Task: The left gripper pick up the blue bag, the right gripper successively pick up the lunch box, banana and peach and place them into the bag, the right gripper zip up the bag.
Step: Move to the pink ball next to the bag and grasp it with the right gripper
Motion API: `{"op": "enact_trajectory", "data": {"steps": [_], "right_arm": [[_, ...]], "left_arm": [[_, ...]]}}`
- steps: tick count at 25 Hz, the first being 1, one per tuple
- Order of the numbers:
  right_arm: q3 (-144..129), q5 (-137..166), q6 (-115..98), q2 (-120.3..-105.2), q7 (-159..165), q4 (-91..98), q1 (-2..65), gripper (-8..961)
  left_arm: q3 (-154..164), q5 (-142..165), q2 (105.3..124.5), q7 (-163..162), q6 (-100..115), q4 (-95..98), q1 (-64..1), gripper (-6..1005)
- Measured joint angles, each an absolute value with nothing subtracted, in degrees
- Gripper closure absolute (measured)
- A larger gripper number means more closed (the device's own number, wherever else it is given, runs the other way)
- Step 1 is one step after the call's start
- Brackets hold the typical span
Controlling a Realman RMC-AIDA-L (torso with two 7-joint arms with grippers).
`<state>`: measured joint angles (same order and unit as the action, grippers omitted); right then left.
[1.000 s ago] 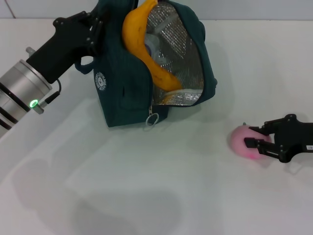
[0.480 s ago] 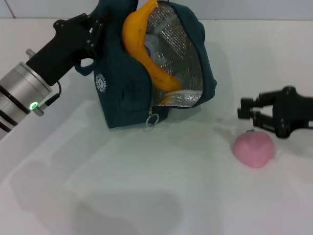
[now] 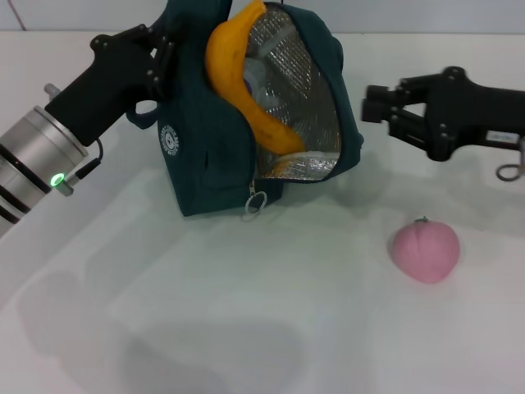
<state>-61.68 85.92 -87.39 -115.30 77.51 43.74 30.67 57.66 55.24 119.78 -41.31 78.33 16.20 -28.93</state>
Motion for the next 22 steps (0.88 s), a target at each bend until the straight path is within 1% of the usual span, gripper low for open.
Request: {"op": "enact_trajectory", "data": {"steps": [2,5,8,11,16,22], "right_arm": [[-61.91,88.49,-87.36,-115.31,79.24,44.35,31.31,761],[-62.14,94.00,-87.87,-115.00,81.16,46.19,30.94,815],[-62.27,100.72,-88.54,-115.01,83.49,50.13,28.72,770],[-63.34,106.90,-88.04,-115.46,84.70,55.68,24.18,726],[-65.93,107.83,-85.46,-115.63,76.47,55.20,20.95,651],[-65.91,96.88,-85.96,-115.88,56.43,47.37,16.71,398]], "left_arm": [[57.66,55.25,119.79,-41.27,78.34,16.19,-28.79,962],[57.66,55.28,119.79,-41.25,78.40,16.17,-28.63,962],[57.71,55.29,119.75,-41.19,78.41,16.17,-28.44,962],[57.73,55.29,119.73,-41.17,78.41,16.17,-28.39,962],[57.74,55.29,119.71,-41.13,78.36,16.17,-28.09,962],[57.74,55.31,119.76,-40.05,77.81,15.44,-28.25,962]]}}
